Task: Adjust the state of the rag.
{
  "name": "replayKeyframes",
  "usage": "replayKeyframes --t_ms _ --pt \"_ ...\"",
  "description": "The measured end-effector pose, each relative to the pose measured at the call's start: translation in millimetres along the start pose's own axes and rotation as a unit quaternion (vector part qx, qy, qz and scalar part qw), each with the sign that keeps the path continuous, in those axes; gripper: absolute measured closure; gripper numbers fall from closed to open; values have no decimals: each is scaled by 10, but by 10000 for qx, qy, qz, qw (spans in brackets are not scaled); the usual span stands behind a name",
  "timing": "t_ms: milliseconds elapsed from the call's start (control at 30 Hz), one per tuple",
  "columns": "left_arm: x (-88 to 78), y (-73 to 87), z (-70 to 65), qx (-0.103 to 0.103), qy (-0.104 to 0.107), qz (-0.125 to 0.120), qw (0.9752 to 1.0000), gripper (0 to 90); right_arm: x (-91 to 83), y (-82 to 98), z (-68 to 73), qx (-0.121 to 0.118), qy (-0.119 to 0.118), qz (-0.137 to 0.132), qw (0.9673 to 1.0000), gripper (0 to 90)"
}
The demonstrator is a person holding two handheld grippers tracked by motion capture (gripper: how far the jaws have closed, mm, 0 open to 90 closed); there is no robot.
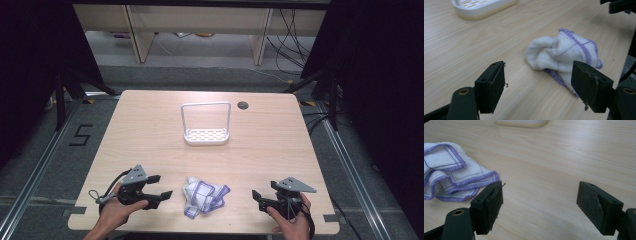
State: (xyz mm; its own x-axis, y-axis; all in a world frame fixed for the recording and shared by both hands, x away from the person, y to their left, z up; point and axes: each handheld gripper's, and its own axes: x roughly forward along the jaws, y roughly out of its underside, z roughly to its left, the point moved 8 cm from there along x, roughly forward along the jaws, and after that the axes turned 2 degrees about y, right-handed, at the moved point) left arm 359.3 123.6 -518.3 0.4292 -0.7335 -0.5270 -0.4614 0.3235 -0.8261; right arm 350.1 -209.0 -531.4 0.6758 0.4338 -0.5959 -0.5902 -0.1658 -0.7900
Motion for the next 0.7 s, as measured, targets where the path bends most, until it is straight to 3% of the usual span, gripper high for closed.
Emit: replayKeyframes --t_ms 67,233,267,333,433,467,500,533,633,667,700 --pt "71 -70 -68 83 32 -22 10000 309 11 -5 22 43 -141 -58 9999 229" --pt "214 -221 -227 216 218 -19 9995 388 -5 -15 20 71 -132 -85 9999 230" --pt "294 -256 -297 420 218 75 9989 403 -4 -10 -9 -6 -71 -57 10000 230" --pt "382 -284 -343 522 186 128 9984 429 7 -1 19 114 -188 -20 9998 229" --pt "489 -314 -366 628 230 248 9975 459 -3 -5 14 106 -127 -30 9999 230" --pt "525 -326 -376 651 219 253 9973 471 3 -9 -12 -40 -54 -57 10000 229" --pt "557 -340 -386 656 245 267 9972 474 9 -11 3 13 -104 -72 9999 229" --pt "582 -349 -392 636 268 324 9971 477 25 -9 28 97 -209 -78 9997 230" --pt "653 -349 -402 527 382 403 9971 488 22 -9 20 76 -181 -79 9998 230" --pt "726 -323 -348 675 175 572 9959 497 25 -10 32 109 -230 -93 9996 230" --pt "763 -303 -332 691 146 645 9954 503 23 -12 24 86 -210 -108 9997 230"
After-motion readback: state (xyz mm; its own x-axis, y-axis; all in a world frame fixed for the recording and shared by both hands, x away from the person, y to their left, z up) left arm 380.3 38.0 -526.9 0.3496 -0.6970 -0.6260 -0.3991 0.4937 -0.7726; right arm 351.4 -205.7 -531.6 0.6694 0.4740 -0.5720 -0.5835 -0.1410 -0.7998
